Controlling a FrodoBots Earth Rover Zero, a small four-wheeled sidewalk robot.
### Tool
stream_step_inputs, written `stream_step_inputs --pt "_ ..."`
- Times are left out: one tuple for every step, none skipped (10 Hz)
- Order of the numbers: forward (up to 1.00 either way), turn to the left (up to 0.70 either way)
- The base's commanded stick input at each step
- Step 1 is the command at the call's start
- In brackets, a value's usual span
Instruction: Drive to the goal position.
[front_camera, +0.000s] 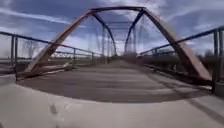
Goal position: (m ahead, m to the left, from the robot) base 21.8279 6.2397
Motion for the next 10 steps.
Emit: stream_step_inputs --pt "1.0 0.01" --pt "1.0 0.01" --pt "1.0 0.01" --pt "1.0 0.01" --pt "1.0 0.01" --pt "1.0 0.01" --pt "1.0 0.01" --pt "1.0 0.01" --pt "1.0 0.01" --pt "1.0 0.01"
